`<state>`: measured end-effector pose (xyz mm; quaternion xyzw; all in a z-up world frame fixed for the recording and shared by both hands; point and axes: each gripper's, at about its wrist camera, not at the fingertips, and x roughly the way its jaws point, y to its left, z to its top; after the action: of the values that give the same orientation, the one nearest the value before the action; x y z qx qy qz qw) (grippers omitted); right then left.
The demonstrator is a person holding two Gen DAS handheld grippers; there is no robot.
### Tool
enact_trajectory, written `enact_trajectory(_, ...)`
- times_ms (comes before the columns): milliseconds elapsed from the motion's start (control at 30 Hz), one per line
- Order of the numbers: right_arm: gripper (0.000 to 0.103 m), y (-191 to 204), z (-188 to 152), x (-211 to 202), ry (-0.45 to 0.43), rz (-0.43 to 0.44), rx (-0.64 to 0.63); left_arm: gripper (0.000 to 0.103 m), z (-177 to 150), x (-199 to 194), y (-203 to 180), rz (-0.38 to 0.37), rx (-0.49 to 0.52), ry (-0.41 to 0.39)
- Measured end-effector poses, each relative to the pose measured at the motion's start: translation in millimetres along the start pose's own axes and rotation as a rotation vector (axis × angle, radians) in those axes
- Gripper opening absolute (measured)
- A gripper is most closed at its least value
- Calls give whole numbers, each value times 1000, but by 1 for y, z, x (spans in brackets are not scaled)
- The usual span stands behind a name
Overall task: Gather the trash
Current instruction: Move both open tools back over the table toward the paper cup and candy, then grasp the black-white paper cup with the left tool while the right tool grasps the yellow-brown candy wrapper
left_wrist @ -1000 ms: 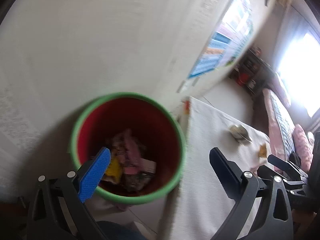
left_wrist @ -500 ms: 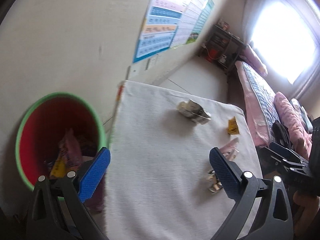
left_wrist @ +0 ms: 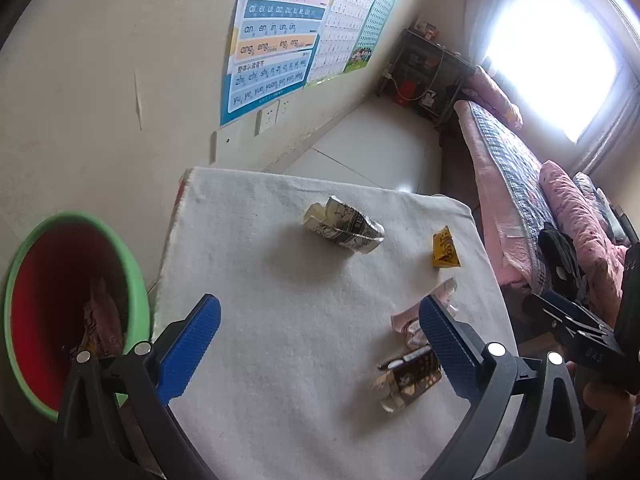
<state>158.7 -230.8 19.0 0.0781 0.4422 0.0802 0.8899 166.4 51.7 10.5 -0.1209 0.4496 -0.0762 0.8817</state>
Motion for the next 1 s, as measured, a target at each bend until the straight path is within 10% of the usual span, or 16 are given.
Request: enact_trajectory(1000, 97, -35, 46, 126, 105, -42, 39, 76, 57, 165, -20, -23, -204, 193)
